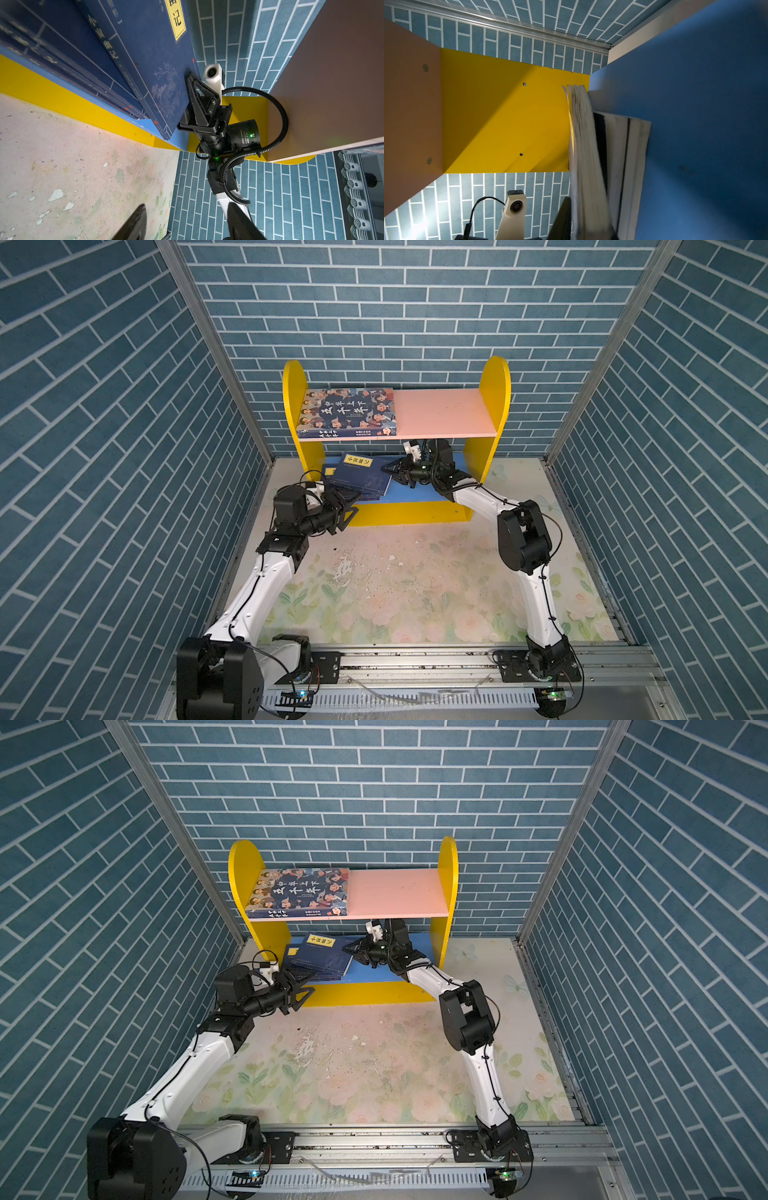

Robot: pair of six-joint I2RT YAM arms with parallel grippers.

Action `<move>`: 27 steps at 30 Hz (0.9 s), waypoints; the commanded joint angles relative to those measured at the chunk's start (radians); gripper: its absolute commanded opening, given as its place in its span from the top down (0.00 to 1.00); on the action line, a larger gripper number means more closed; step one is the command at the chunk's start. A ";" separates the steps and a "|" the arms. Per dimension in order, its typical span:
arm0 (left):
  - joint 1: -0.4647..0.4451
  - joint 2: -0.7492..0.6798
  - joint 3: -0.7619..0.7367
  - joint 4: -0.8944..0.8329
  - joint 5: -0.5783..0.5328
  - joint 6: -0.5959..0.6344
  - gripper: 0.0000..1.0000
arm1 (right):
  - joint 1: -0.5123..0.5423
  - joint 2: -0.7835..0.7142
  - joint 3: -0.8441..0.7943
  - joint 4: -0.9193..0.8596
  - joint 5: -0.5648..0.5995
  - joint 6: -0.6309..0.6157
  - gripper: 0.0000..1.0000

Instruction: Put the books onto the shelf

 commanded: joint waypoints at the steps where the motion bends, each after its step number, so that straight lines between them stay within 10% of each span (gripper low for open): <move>1: 0.006 -0.001 0.026 0.021 0.010 0.002 0.36 | -0.004 0.018 0.016 -0.027 -0.008 -0.033 0.66; 10: 0.008 -0.006 0.024 0.037 0.010 -0.011 0.36 | -0.005 -0.049 -0.064 -0.030 0.070 -0.034 0.51; 27: 0.008 -0.011 0.022 0.044 0.011 -0.024 0.36 | -0.004 -0.123 -0.184 0.125 0.083 0.055 0.59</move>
